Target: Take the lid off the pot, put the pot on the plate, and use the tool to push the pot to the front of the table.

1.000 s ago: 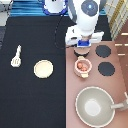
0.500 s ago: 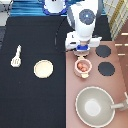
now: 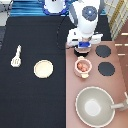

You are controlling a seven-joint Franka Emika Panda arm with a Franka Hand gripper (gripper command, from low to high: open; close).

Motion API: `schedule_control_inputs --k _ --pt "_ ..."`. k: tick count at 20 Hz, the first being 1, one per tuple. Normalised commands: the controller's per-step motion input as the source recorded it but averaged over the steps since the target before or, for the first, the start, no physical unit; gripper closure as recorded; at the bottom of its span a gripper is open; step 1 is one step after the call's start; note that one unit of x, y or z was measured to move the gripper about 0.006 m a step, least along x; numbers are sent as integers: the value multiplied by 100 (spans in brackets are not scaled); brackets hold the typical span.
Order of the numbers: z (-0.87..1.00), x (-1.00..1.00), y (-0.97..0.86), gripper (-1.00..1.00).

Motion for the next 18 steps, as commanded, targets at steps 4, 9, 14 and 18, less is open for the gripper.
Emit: schedule_control_inputs --k 4,9,14,18 --pt "61 -16 0 -100" --pt "97 3 -7 -100" --pt "77 61 -29 -100" --pt "65 85 -26 -100"
